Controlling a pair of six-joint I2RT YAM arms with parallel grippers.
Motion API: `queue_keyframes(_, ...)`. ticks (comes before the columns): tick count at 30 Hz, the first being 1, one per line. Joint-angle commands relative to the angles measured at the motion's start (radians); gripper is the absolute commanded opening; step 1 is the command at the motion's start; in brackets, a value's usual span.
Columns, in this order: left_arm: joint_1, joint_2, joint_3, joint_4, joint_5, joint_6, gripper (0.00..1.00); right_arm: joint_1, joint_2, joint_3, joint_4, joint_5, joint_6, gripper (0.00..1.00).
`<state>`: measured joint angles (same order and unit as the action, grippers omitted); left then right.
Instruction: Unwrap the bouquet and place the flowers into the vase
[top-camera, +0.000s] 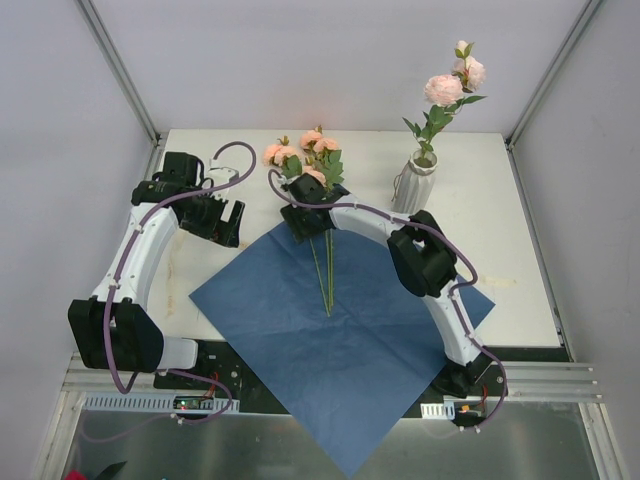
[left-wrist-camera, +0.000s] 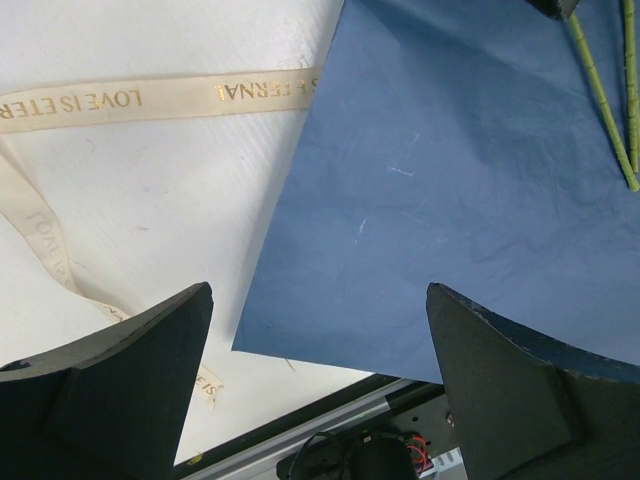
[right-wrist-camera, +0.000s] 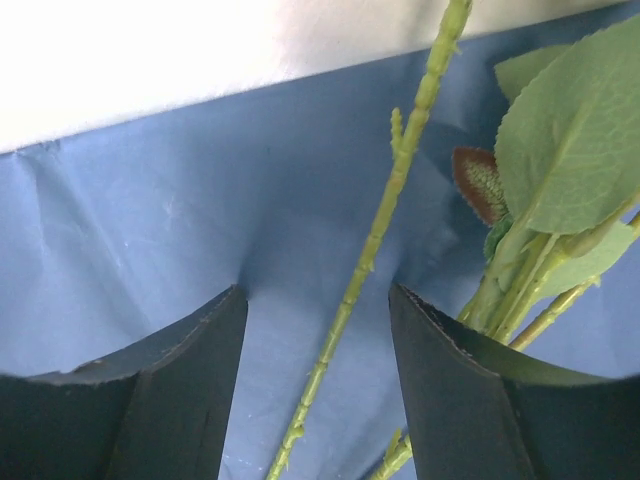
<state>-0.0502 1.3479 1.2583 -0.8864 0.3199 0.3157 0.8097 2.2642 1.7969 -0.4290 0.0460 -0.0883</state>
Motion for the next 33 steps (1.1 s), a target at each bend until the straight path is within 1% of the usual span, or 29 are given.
queue_keyframes(1,0.013,-0.043,-0.016,0.009,-0.013,0.025,0.88,-0.010,0.021,0.067,-0.028,0.018,0.028,0.59)
queue_keyframes(2,0.013,-0.047,-0.017,0.009,-0.015,0.026,0.88,-0.009,0.027,0.070,-0.030,0.017,0.032,0.56)
queue_keyframes(3,0.013,-0.050,-0.022,0.010,-0.018,0.029,0.88,-0.009,0.032,0.071,-0.030,0.018,0.033,0.48)
queue_keyframes(4,0.013,-0.053,-0.023,0.010,-0.019,0.029,0.88,-0.009,0.038,0.073,-0.028,0.018,0.039,0.43)
queue_keyframes(5,0.013,-0.055,-0.026,0.010,-0.025,0.031,0.88,-0.010,0.041,0.073,-0.027,0.020,0.042,0.31)
queue_keyframes(7,0.015,-0.059,-0.036,0.014,-0.030,0.037,0.88,-0.009,0.047,0.078,-0.027,0.022,0.053,0.22)
queue_keyframes(8,0.015,-0.061,-0.043,0.015,-0.038,0.040,0.88,-0.009,0.049,0.078,-0.027,0.023,0.055,0.13)
queue_keyframes(10,0.016,-0.064,-0.049,0.018,-0.041,0.046,0.88,-0.010,0.054,0.084,-0.030,0.025,0.067,0.07)
queue_keyframes(11,0.019,-0.066,-0.054,0.021,-0.042,0.046,0.88,-0.009,0.046,0.087,-0.028,0.028,0.071,0.01)
queue_keyframes(13,0.023,-0.066,-0.059,0.023,-0.044,0.054,0.88,-0.009,0.029,0.087,-0.016,0.020,0.082,0.01)
queue_keyframes(16,0.035,-0.059,-0.065,0.026,-0.053,0.059,0.88,-0.010,-0.041,0.094,0.016,0.000,0.085,0.01)
queue_keyframes(17,0.039,-0.059,-0.063,0.027,-0.054,0.059,0.88,-0.012,-0.084,0.104,0.025,-0.020,0.116,0.01)
queue_keyframes(21,0.044,-0.064,-0.050,0.024,-0.042,0.049,0.88,-0.017,-0.192,0.172,0.058,-0.084,0.116,0.01)
queue_keyframes(22,0.065,-0.069,-0.046,0.024,-0.039,0.051,0.88,-0.023,-0.210,0.189,0.070,-0.093,0.111,0.01)
queue_keyframes(25,0.065,-0.085,-0.045,0.024,-0.039,0.046,0.88,-0.043,-0.299,0.236,0.104,-0.113,0.094,0.01)
queue_keyframes(27,0.066,-0.093,-0.045,0.024,-0.038,0.043,0.88,-0.053,-0.377,0.234,0.148,-0.112,0.044,0.01)
queue_keyframes(29,0.067,-0.096,-0.051,0.026,-0.036,0.043,0.88,-0.078,-0.470,0.193,0.186,-0.091,0.007,0.01)
queue_keyframes(31,0.067,-0.096,-0.054,0.026,-0.033,0.040,0.88,-0.110,-0.540,0.133,0.284,-0.072,-0.051,0.01)
queue_keyframes(32,0.069,-0.096,-0.056,0.026,-0.031,0.040,0.88,-0.118,-0.614,0.099,0.329,-0.052,-0.071,0.01)
queue_keyframes(33,0.067,-0.095,-0.056,0.026,-0.030,0.039,0.88,-0.132,-0.655,0.002,0.433,-0.052,-0.097,0.01)
